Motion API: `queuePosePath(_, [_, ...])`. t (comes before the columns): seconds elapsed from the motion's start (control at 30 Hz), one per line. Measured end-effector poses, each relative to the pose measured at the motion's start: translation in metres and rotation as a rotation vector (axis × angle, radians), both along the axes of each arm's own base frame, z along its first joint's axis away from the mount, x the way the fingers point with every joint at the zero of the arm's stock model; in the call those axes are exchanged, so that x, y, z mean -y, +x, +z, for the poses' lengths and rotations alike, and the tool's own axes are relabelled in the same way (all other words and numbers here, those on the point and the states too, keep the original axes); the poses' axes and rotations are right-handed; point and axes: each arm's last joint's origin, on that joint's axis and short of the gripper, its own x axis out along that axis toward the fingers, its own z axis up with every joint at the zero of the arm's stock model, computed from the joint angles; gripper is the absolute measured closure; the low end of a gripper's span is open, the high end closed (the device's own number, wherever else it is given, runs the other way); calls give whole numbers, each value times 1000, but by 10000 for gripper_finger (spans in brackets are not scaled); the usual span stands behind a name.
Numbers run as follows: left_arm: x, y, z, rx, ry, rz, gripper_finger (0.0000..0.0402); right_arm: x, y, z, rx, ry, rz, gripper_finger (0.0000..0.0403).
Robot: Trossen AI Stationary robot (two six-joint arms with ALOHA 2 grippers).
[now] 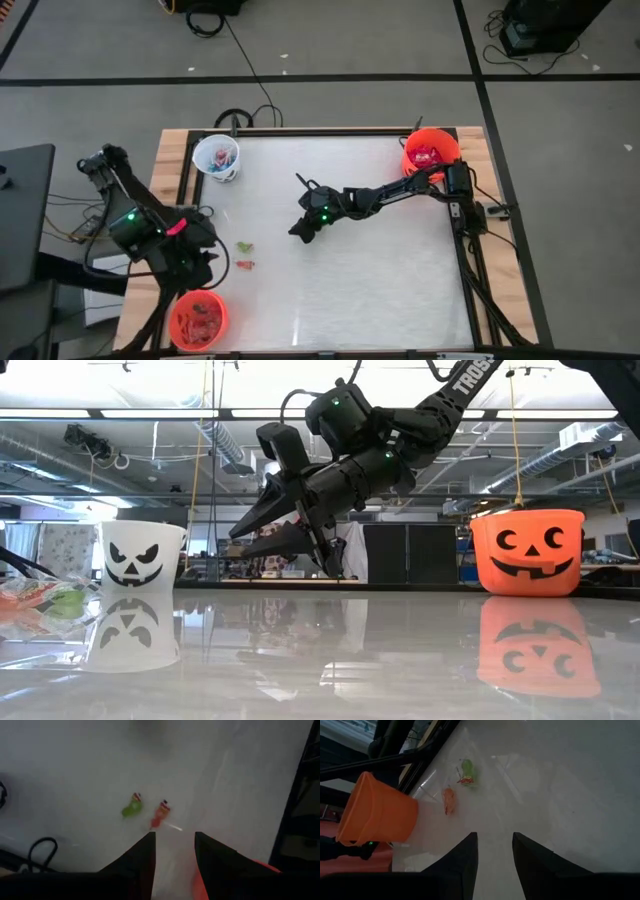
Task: Sort candy by brand, put in halloween buckets
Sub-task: Put the green gummy into the bottom orange bucket
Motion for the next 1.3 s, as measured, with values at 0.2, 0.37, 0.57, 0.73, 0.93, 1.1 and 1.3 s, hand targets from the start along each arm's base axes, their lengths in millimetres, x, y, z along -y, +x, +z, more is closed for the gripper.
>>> queuePosePath(0.2, [-4,2,-14,1,11,1,259,0,0,0,0,0,1,270])
queuePosePath(0.37, [-4,2,-37,74,-80,2,259,-1,0,0,0,-2,4,270])
queuePosePath(0.57, [-11,1,-63,46,-55,52,256,-5,0,0,1,-3,13,270])
queuePosePath(0.73, [-18,1,-95,-39,11,52,237,-8,0,0,0,-1,19,270])
queuePosePath(0.93, [-25,7,-132,-110,-14,-11,222,-17,0,0,-4,-14,18,270])
queuePosePath(1.1, [-35,12,-162,-94,-7,-18,222,-22,-1,-3,-40,-30,8,270])
queuePosePath(1.3, [-49,15,-183,-100,37,-46,223,-27,-3,-5,-63,-33,14,270])
